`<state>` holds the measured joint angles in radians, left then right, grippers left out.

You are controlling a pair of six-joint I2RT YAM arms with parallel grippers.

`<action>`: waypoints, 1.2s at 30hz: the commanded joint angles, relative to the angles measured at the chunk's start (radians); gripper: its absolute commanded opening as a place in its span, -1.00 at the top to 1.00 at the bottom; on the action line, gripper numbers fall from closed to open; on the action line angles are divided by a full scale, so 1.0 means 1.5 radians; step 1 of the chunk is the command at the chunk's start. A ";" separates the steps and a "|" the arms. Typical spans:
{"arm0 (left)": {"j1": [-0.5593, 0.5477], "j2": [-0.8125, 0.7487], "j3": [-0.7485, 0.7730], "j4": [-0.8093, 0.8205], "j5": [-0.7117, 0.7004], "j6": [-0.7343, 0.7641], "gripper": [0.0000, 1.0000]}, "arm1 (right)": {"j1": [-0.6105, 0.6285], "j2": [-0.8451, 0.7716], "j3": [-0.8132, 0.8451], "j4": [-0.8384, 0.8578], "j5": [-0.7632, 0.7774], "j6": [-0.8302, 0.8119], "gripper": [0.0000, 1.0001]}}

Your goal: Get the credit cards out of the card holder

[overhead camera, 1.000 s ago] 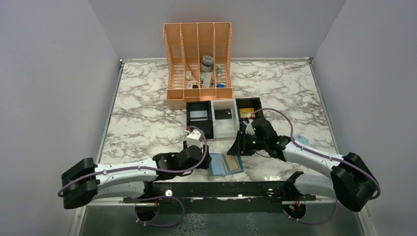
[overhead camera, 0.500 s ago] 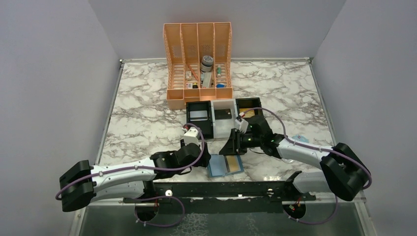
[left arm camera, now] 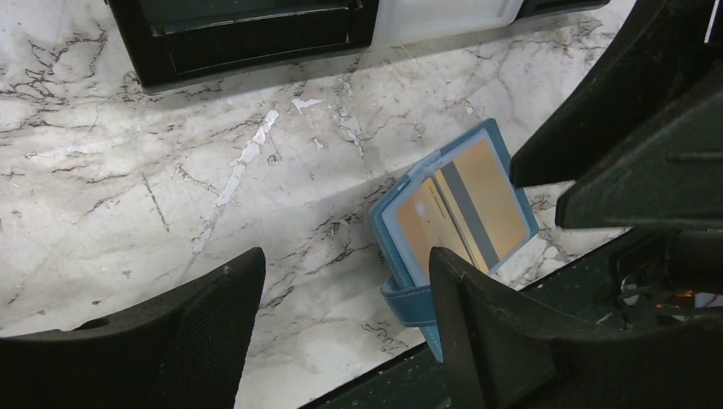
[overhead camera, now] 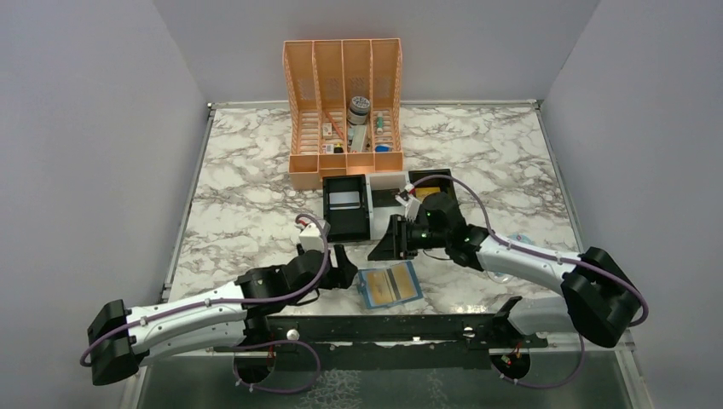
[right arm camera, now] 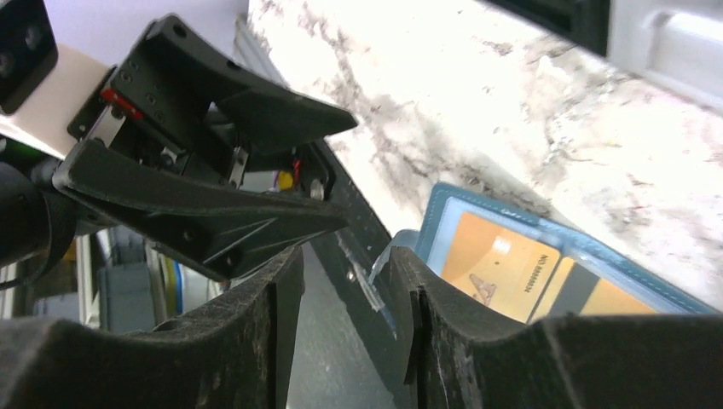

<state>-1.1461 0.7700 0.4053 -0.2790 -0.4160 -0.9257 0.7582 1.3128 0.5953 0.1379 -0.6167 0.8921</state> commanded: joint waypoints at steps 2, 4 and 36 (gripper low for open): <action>0.002 -0.069 -0.034 0.026 0.039 -0.001 -0.49 | 0.003 -0.047 0.008 -0.065 0.162 -0.036 0.14; 0.002 -0.071 -0.039 0.037 0.073 -0.009 -0.49 | 0.003 -0.051 -0.003 -0.080 0.179 -0.035 0.16; -0.033 0.040 -0.087 0.190 0.297 -0.070 -0.17 | 0.002 0.008 -0.174 0.120 0.069 -0.051 0.42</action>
<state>-1.1706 0.7647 0.2409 -0.0216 0.0578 -1.0245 0.7582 1.2980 0.3428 0.2420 -0.4892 0.8326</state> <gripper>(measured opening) 0.586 0.295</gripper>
